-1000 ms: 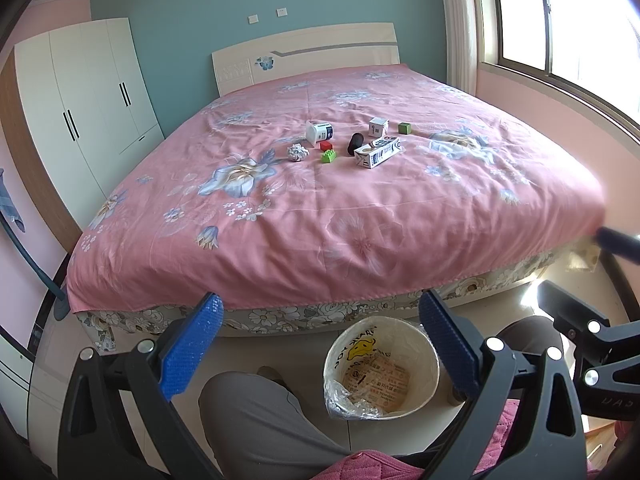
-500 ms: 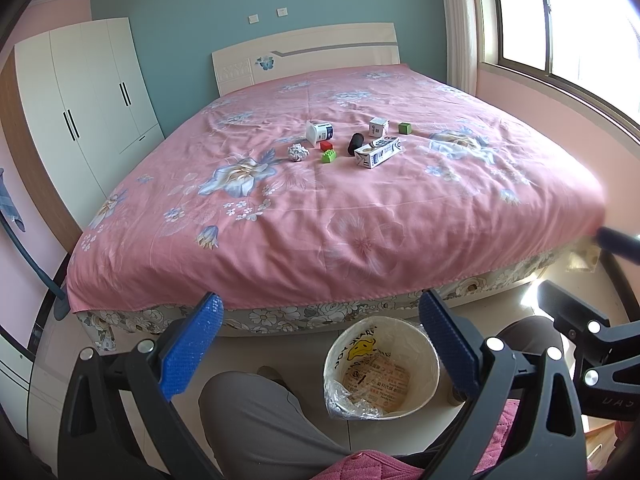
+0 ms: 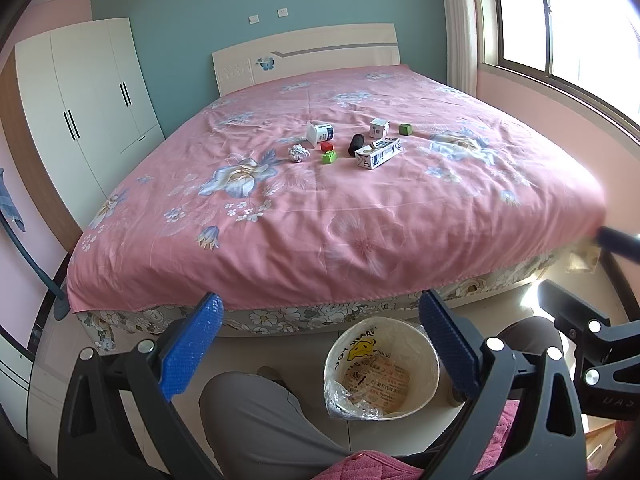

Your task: Collect trash

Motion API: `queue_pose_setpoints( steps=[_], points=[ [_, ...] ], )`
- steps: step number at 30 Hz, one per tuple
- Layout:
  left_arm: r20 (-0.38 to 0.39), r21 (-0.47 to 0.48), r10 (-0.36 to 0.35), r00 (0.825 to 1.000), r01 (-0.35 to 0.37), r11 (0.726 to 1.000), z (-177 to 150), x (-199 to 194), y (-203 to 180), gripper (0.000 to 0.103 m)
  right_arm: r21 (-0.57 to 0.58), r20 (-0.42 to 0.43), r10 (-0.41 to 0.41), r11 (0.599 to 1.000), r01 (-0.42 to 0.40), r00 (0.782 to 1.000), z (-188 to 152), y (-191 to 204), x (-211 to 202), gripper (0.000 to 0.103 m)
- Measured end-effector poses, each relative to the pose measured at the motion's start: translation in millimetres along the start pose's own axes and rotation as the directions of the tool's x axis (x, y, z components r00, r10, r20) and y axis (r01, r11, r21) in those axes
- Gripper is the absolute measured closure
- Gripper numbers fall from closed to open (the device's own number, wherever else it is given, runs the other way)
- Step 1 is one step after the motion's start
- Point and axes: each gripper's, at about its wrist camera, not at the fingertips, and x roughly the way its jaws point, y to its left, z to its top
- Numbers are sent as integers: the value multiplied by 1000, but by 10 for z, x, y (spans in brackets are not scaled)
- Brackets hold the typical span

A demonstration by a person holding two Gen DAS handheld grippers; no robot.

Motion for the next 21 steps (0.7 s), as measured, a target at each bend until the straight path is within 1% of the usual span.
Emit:
queue_pose_setpoints(
  steps=[6,9,13,14,21],
  points=[
    [0,-1,0,1000,0,1000,1,1,1,3,-1,1,-1,1000,1,1000,5,8,-7,6],
    [-2,0,2,1000,-2,1000,21,4,-20,3,-3,2,-2,1000,2,1000,-50,15,-22,6],
    [7,-4,11,1000,-11,1000,108,12,5,3,-8,35,-18,1000,18,999,118,-41,-23,6],
    [9,-7,13,1000,-13,1000,213,33,122,3,-9,41,-20,1000,20,999,209,-32,-7,6],
    [23,-46,-14,1000,16,999,553,239,270,3,2,74,-12,1000,12,997,502,-139,119,6]
  ],
)
